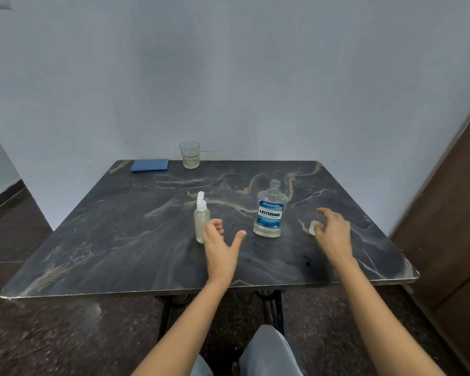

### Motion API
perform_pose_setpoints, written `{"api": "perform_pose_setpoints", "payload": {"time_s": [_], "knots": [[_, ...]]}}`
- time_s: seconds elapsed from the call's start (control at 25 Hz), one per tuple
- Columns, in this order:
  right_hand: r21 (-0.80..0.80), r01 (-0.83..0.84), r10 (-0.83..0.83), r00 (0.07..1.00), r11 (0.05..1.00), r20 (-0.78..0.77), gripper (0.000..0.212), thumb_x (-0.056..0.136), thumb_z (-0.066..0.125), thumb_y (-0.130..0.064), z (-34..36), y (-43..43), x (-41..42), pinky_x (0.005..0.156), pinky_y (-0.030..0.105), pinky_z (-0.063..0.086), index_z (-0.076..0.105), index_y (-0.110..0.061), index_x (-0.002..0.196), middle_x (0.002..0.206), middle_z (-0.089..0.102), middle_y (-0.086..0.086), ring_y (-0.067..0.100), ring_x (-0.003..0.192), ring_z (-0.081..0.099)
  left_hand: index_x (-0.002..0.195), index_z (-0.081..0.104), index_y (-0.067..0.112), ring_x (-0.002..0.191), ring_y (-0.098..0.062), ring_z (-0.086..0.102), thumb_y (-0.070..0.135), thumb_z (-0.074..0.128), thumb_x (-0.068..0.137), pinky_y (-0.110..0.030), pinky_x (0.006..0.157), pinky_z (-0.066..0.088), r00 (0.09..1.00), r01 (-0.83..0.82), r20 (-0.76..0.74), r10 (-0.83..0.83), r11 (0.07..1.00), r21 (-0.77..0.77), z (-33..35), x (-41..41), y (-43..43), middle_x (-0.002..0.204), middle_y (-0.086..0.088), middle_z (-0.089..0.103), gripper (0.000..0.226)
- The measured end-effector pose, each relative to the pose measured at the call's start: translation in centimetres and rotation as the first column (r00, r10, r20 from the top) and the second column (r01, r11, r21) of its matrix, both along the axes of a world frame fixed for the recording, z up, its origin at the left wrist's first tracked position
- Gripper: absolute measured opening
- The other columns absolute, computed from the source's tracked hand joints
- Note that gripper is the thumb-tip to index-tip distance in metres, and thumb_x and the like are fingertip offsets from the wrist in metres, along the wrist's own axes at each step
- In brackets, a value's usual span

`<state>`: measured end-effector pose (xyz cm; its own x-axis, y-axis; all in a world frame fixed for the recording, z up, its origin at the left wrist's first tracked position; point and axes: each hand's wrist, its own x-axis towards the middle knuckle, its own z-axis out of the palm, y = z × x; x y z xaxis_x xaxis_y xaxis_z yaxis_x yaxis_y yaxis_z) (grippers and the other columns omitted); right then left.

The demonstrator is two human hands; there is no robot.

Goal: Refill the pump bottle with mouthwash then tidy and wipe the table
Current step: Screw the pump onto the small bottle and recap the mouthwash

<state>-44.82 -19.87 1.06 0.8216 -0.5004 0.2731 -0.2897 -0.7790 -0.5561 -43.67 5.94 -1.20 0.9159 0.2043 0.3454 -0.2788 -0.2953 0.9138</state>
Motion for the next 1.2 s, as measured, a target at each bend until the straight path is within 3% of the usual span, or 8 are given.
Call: {"api": "perform_pose_setpoints", "payload": {"time_s": [0.12,0.24,0.36,0.48,0.56,0.68,0.84,1.2], "knots": [[0.039,-0.113,0.119,0.96,0.993,-0.254,0.054,0.088,0.051,-0.01,-0.6,-2.1,1.9,0.107,0.048,0.031,0.044,-0.025,0.139,0.144,0.037,0.019,0.039,0.135,0.029,0.119,0.046,0.017,0.098,-0.01,0.051,0.023,0.082,0.074,-0.031,0.093,0.048,0.974,0.197,-0.121,-0.194,0.98,0.018,-0.3,1.3,-2.6,0.119,0.0,0.048,0.058],[0.053,-0.164,0.173,0.946,0.985,-0.274,0.037,0.087,0.053,-0.009,-1.1,-2.1,2.6,0.102,0.041,0.038,0.059,-0.02,0.122,0.127,0.051,0.016,0.037,0.122,0.044,0.133,0.043,0.014,0.112,-0.009,0.048,0.019,0.082,0.075,-0.026,0.098,0.044,0.937,0.294,-0.201,-0.285,0.956,0.013,-0.6,2.7,-4.3,0.134,-0.002,0.048,0.07],[0.074,-0.172,0.184,0.961,0.982,-0.208,0.024,0.082,0.057,-0.008,-0.6,-2.1,2.4,0.087,0.034,0.044,0.063,-0.021,0.102,0.109,0.057,0.011,0.032,0.109,0.052,0.141,0.038,0.015,0.12,-0.007,0.044,0.015,0.08,0.077,-0.021,0.098,0.037,0.922,0.308,-0.239,-0.306,0.951,-0.029,-1.2,3.6,-5.1,0.143,-0.003,0.045,0.077],[0.182,-0.201,0.194,0.98,0.963,0.053,0.017,0.082,0.065,-0.013,2.4,-1.2,1.8,0.066,0.022,0.041,0.062,-0.017,0.097,0.097,0.062,0.004,0.022,0.09,0.059,0.141,0.04,0.019,0.123,-0.006,0.044,0.015,0.079,0.078,-0.02,0.1,0.034,0.921,0.328,-0.218,-0.323,0.945,-0.014,-1.6,4.3,-5.5,0.142,0.001,0.049,0.074],[0.278,-0.268,0.204,0.949,0.922,0.239,0.016,0.085,0.066,-0.019,5.5,0.1,1.6,0.066,0.017,0.042,0.058,-0.017,0.099,0.095,0.062,-0.003,0.013,0.082,0.058,0.14,0.043,0.024,0.124,-0.006,0.046,0.017,0.078,0.079,-0.02,0.1,0.034,0.918,0.349,-0.209,-0.338,0.937,0.015,-1.7,4.6,-5.8,0.138,0.005,0.053,0.07],[0.334,-0.468,0.328,0.857,0.819,0.397,0.019,0.09,0.062,-0.02,9.8,1.8,2.2,0.077,0.025,0.048,0.057,-0.02,0.108,0.098,0.06,-0.007,0.01,0.085,0.058,0.14,0.044,0.026,0.123,-0.008,0.05,0.024,0.075,0.082,-0.027,0.105,0.039,0.917,0.353,-0.216,-0.334,0.934,0.053,-2.2,4.9,-6.1,0.134,0.007,0.057,0.066],[0.214,-0.581,0.503,0.8,0.785,0.328,0.023,0.097,0.05,-0.035,12.2,3.6,3.6,0.088,0.019,0.044,0.058,-0.032,0.118,0.117,0.057,-0.006,0.004,0.104,0.054,0.132,0.051,0.028,0.118,-0.007,0.053,0.022,0.072,0.085,-0.028,0.101,0.042,0.929,0.327,-0.2,-0.311,0.943,0.056,-2.3,5.0,-6.1,0.128,0.008,0.061,0.052],[0.406,-0.61,0.476,0.789,0.68,0.389,0.018,0.09,0.062,-0.021,9.2,5.5,4.3,0.09,0.041,0.055,0.052,-0.021,0.105,0.111,0.063,0.001,0.02,0.101,0.065,0.124,0.055,0.029,0.115,-0.006,0.055,0.023,0.069,0.087,-0.033,0.101,0.045,0.95,0.281,-0.162,-0.266,0.957,0.075,-2.4,4.6,-6.2,0.123,0.012,0.063,0.041]]}}
